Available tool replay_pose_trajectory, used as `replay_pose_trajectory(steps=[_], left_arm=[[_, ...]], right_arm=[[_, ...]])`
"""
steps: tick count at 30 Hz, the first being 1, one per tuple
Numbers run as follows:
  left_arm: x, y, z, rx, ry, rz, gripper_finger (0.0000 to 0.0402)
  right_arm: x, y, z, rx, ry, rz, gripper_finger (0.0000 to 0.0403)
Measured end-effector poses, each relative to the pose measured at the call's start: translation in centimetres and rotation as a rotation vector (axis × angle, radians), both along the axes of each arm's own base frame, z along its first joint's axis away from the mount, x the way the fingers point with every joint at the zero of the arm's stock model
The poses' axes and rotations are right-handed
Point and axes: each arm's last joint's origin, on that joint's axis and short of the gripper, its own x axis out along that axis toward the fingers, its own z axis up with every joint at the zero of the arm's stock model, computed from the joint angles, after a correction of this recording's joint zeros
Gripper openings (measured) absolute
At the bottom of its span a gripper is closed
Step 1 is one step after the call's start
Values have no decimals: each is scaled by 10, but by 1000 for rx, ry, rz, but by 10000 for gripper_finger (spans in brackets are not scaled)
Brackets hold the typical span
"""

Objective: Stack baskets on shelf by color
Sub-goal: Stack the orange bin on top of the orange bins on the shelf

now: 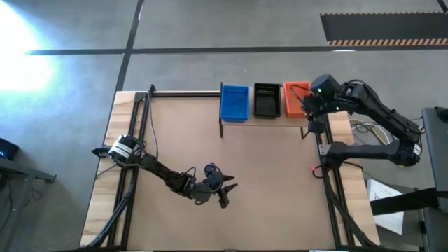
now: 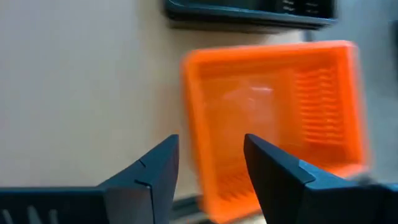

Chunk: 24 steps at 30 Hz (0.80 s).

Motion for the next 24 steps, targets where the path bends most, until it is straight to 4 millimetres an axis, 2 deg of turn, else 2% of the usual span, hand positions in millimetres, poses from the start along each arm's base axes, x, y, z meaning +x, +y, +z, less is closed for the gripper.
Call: replay_pose_trajectory(steps=[6, 9, 14, 19, 24], left_arm=[[3, 0, 9, 80, 2, -24, 136], [2, 0, 26, 117, -25, -38, 136], [-6, 10, 66, 158, -62, -37, 136], [-19, 39, 108, 207, 1, 14, 136], [-27, 84, 138, 224, 121, 97, 136]], right_arm=[[-3, 8, -21, 161, -58, -6, 166], [-5, 9, -32, 172, -87, -17, 155], [-8, 17, -37, 261, -253, 8, 133], [-14, 25, -42, 306, -395, 3, 110], [-40, 48, -44, 264, -552, 22, 90]])
